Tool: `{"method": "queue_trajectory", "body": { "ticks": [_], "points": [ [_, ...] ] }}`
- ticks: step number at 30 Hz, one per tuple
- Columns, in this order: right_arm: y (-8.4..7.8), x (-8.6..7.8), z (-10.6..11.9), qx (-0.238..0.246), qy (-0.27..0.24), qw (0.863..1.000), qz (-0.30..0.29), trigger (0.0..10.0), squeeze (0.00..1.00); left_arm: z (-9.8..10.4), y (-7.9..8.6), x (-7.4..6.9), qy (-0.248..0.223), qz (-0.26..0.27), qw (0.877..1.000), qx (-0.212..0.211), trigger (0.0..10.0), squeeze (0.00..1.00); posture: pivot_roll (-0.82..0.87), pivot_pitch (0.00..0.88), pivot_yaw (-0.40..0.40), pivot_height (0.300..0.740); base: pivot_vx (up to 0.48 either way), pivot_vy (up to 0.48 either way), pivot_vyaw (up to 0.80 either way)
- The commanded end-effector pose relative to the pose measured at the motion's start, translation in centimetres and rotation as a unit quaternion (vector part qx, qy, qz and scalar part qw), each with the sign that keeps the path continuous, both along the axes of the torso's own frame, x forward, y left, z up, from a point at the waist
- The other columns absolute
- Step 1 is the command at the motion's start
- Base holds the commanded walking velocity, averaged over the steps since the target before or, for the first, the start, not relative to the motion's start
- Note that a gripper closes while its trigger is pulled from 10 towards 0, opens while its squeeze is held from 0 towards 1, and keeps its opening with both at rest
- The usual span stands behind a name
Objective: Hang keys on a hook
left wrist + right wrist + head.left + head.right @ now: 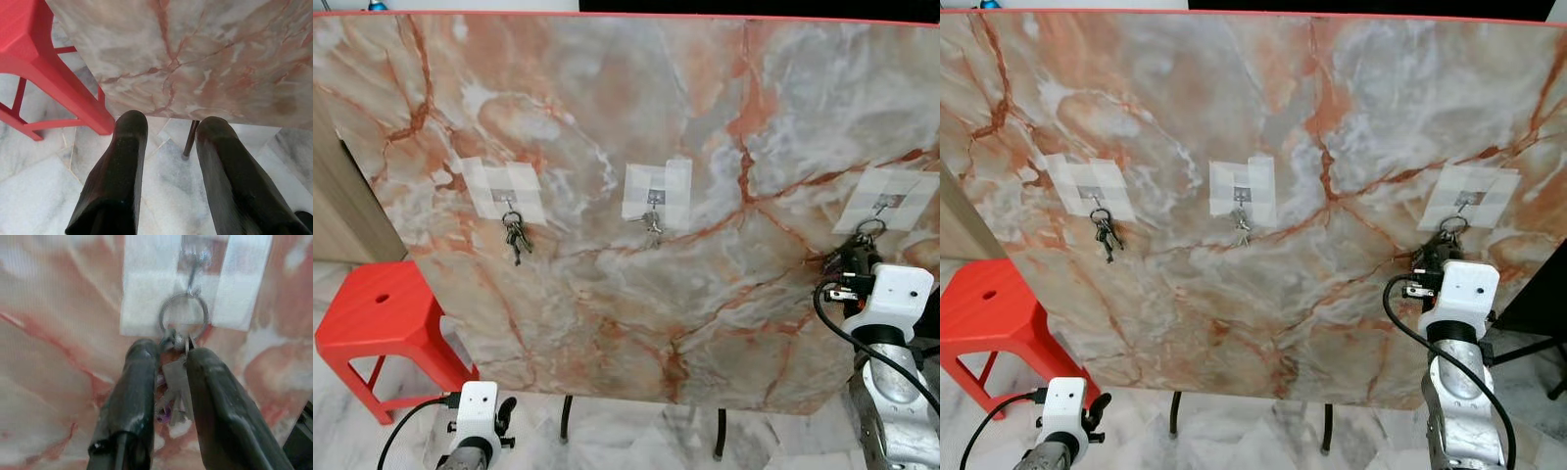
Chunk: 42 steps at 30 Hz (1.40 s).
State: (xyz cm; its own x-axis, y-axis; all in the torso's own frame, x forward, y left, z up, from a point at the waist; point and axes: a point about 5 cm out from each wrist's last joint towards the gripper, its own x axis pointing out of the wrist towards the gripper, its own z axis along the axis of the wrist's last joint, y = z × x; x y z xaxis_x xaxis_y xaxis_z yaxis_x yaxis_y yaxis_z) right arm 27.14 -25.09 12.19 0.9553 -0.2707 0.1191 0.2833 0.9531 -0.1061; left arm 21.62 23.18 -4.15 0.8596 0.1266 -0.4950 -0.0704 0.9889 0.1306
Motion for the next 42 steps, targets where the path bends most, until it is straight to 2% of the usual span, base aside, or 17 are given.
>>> {"method": "queue_trajectory", "body": {
  "ticks": [1,3,4,6,7,8,11,12,13,14,15,19,22,25,26,33,42],
  "points": [
    [0.6,-0.3,-0.9,0.015,0.017,1.0,0.01,10.0,0.0,-0.1,-0.1,-0.2,0.005,-0.005,1.0,0.005,10.0,0.0,-0.04,0.0,0.012,0.74,0.0,0.0,0.0],
    [0.9,-0.4,-1.8,0.024,0.035,0.999,0.016,10.0,0.0,-0.2,-0.1,-0.2,0.006,-0.005,1.0,0.005,10.0,0.0,-0.04,0.0,0.012,0.74,0.0,0.0,0.0],
    [2.0,-0.5,-4.9,0.063,0.107,0.991,0.044,10.0,0.0,-0.2,-0.1,-0.2,0.007,-0.004,1.0,0.004,10.0,0.0,-0.05,0.0,0.011,0.74,0.0,0.0,0.0],
    [2.3,-0.6,-5.6,0.074,0.125,0.988,0.051,10.0,0.0,-0.2,-0.1,-0.2,0.007,-0.004,1.0,0.004,10.0,0.0,-0.05,0.0,0.011,0.74,0.0,0.0,0.0],
    [3.2,-0.9,-7.7,0.079,0.165,0.981,0.067,10.0,0.0,-0.2,-0.1,-0.3,0.007,0.0,1.0,0.002,10.0,0.0,-0.04,0.0,0.008,0.74,0.0,0.0,0.0],
    [3.4,-1.0,-8.4,0.08,0.177,0.978,0.071,10.0,0.0,-0.2,-0.1,-0.3,0.007,0.001,1.0,0.002,10.0,0.0,-0.04,0.0,0.009,0.74,0.0,0.0,0.0],
    [4.5,-2.0,-12.5,0.069,0.296,0.949,0.082,10.0,0.0,-0.3,0.2,-0.4,0.011,0.008,1.0,0.001,10.0,0.0,-0.04,0.0,0.009,0.74,0.0,0.0,0.0],
    [4.5,-2.0,-12.5,0.069,0.296,0.949,0.082,10.0,0.0,-0.3,0.2,-0.4,0.011,0.008,1.0,0.001,10.0,0.0,-0.04,0.0,0.009,0.74,0.0,0.0,0.0],
    [4.7,-2.5,-13.7,0.076,0.327,0.939,0.081,10.0,0.0,-0.3,0.3,-0.4,0.014,0.01,1.0,0.002,10.0,0.0,-0.04,0.0,0.009,0.74,0.0,0.0,0.0],
    [5.1,-3.7,-15.9,0.097,0.374,0.92,0.068,10.0,0.0,-0.6,0.9,-0.9,0.028,0.026,0.999,-0.002,10.0,0.0,-0.03,0.0,0.009,0.74,0.0,0.0,0.0],
    [5.1,-3.7,-15.9,0.097,0.374,0.92,0.068,10.0,0.0,-0.6,0.9,-0.9,0.028,0.026,0.999,-0.002,10.0,0.0,-0.03,0.0,0.009,0.74,0.0,0.0,0.0],
    [5.4,-5.6,-18.1,0.113,0.431,0.893,0.056,10.0,0.0,-1.4,1.4,-2.1,0.059,0.052,0.997,-0.012,10.0,0.0,-0.04,0.0,0.009,0.74,0.0,0.0,0.0],
    [5.4,-8.4,-20.0,0.133,0.484,0.863,0.051,10.0,0.0,-2.6,1.7,-3.8,0.105,0.087,0.99,-0.044,10.0,0.0,-0.03,0.0,0.013,0.74,0.0,0.0,0.0],
    [5.4,-9.8,-20.8,0.148,0.505,0.85,0.037,10.0,0.0,-3.2,1.7,-4.7,0.131,0.101,0.984,-0.059,10.0,0.0,-0.02,0.0,0.014,0.74,0.0,0.0,0.0],
    [5.9,-10.5,-21.3,0.136,0.521,0.841,0.054,10.0,0.0,-3.6,1.5,-5.3,0.15,0.1,0.982,-0.058,10.0,0.0,-0.01,0.0,0.015,0.74,0.0,0.0,0.0],
    [7.5,-10.2,-21.3,0.11,0.517,0.841,0.115,10.0,0.0,-4.0,1.5,-6.3,0.164,0.119,0.978,-0.056,10.0,0.0,-0.02,0.0,0.002,0.74,0.0,0.0,0.0],
    [6.1,-9.6,-20.9,0.085,0.514,0.844,0.127,10.0,0.0,-4.6,1.0,-7.3,0.178,0.129,0.973,-0.068,10.0,0.0,-0.01,0.0,-0.02,0.74,0.0,0.0,0.0]
  ]
}}
